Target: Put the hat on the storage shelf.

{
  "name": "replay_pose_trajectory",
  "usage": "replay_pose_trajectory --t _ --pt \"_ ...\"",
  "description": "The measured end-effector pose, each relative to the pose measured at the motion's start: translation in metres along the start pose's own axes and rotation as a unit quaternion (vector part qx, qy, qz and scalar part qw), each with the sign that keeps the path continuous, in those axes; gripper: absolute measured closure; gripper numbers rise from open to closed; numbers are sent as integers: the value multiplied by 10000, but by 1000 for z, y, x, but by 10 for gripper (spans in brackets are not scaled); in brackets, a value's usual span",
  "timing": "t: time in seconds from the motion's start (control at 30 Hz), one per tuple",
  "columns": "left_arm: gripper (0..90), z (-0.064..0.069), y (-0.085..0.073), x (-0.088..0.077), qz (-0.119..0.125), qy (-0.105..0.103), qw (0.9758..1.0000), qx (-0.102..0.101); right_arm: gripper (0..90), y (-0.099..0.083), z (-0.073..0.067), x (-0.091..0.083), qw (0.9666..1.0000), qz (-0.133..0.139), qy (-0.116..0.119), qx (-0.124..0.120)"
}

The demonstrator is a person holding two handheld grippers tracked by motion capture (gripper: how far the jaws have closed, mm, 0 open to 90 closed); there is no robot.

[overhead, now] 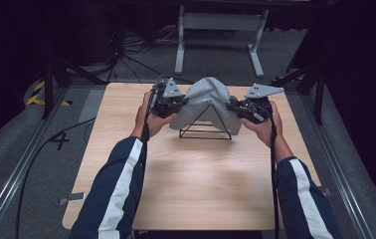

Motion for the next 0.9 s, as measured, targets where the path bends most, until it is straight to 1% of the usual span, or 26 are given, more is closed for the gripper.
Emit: replay_pose_trajectory --t 0.03,0.07,0.13,0.17,0.2,0.23,0.3,0.37,0.4,0.47,0.5,0.53,0.6,0.63,0.67,0.77,0.8,0.9 --pt "828 2 -4 2 -22 -57 10000 3 817 -1 -2 1 10000 48 50 -5" --pt "826 4 -8 3 -25 -58 10000 38 821 -3 -4 1 10000 58 61 -5" --pt "830 6 -16 6 24 -136 9999 -62 847 -7 -5 2 9999 83 116 15" --pt "830 5 -21 9 -57 -107 9999 -51 851 -10 -6 3 9998 97 146 41" --pt "829 3 -25 11 -155 -12 9999 -24 851 -14 -6 4 9999 61 136 47" --pt "829 3 -27 13 -159 16 9999 -25 846 -18 -6 7 9999 -18 137 67" --pt "822 4 -30 15 -130 -43 9998 -117 825 -24 -4 11 9999 -151 51 60" --pt "819 7 -31 19 -82 -114 9998 -129 809 -30 -3 14 9998 -182 27 126" --pt "815 9 -32 20 -104 -165 9998 -108 789 -32 -2 15 9998 -172 2 141" --pt "815 13 -36 25 -263 -187 9995 -25 774 -36 -1 16 9996 -188 -20 197" --pt "814 15 -38 28 -305 -218 9993 -72 754 -39 0 17 9995 -229 -44 217" --pt "811 15 -40 30 -309 -205 9993 -49 734 -42 1 18 9993 -275 -99 241" --pt "814 16 -44 34 -384 -210 9990 -90 736 -48 2 19 9990 -331 -95 274" --pt "814 17 -47 36 -462 -242 9985 -142 734 -50 2 20 9989 -370 -104 278" --pt "814 16 -49 38 -486 -227 9985 -117 733 -53 2 21 9988 -395 -117 276" --pt "814 17 -56 43 -567 -275 9978 -212 742 -61 1 25 9982 -509 -112 300" --pt "811 17 -57 44 -581 -270 9977 -208 752 -64 -1 26 9981 -547 -74 286" --pt "803 19 -64 50 -695 -310 9968 -258 808 -70 -5 31 9977 -640 6 224"
Point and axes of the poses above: each handheld gripper's, and its own axes: x roughly forward along the jaws, y roughly out of its top, z roughly to its right, the point moved 8 cm from there along x, roughly forward along the jaws, and after that the axes turned 5 degrees about -x, right-handed, at the moved point
